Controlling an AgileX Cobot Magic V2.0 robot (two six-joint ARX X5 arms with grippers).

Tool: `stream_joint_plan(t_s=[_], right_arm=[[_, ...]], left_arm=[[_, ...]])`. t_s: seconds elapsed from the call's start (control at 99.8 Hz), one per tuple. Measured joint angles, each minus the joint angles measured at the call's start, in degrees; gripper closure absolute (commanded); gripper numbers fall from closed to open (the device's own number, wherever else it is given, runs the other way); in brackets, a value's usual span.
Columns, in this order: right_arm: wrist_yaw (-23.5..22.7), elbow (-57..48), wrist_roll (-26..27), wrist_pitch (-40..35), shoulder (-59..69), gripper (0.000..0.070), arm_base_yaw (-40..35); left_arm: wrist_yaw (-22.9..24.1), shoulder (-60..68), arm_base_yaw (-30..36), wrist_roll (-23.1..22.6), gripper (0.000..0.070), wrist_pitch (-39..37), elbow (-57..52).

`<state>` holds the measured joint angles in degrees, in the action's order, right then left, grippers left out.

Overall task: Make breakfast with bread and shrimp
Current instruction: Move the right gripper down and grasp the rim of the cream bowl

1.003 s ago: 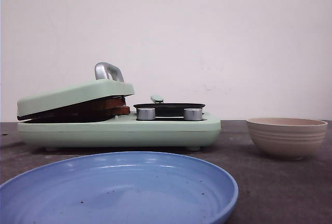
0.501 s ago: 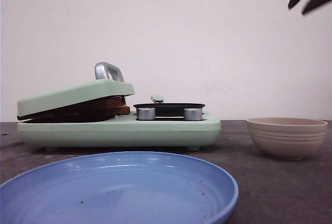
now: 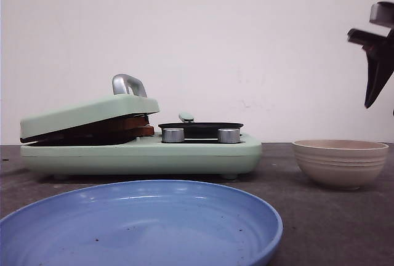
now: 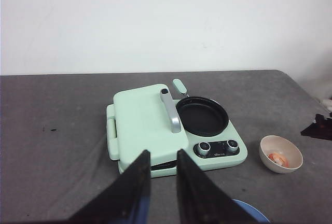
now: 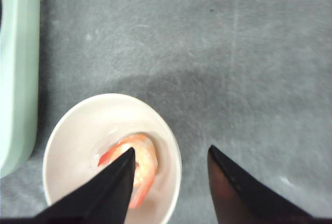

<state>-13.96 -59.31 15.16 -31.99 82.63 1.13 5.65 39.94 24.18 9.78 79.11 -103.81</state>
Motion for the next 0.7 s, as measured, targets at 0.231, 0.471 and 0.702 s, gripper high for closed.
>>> stream_joint_plan(t_s=[0.231,0.471,0.702], right_arm=[[0.00,0.00,-0.20,1.03,4.44,0.0427,0.00],[-1.95,0.00,-0.20,1.49,9.07,0.0427,0.00],[-2.56,0.00,-0.17,2.73,12.31,0.0427,0.09]], left_arm=[[0.44,0.00,0.00,0.02,0.0685,-0.09,1.44],[0.46,0.00,0.00,0.02,0.0685,-1.18,4.59],[0.48,0.02,0.00,0.22,0.0685,-4.72,6.78]])
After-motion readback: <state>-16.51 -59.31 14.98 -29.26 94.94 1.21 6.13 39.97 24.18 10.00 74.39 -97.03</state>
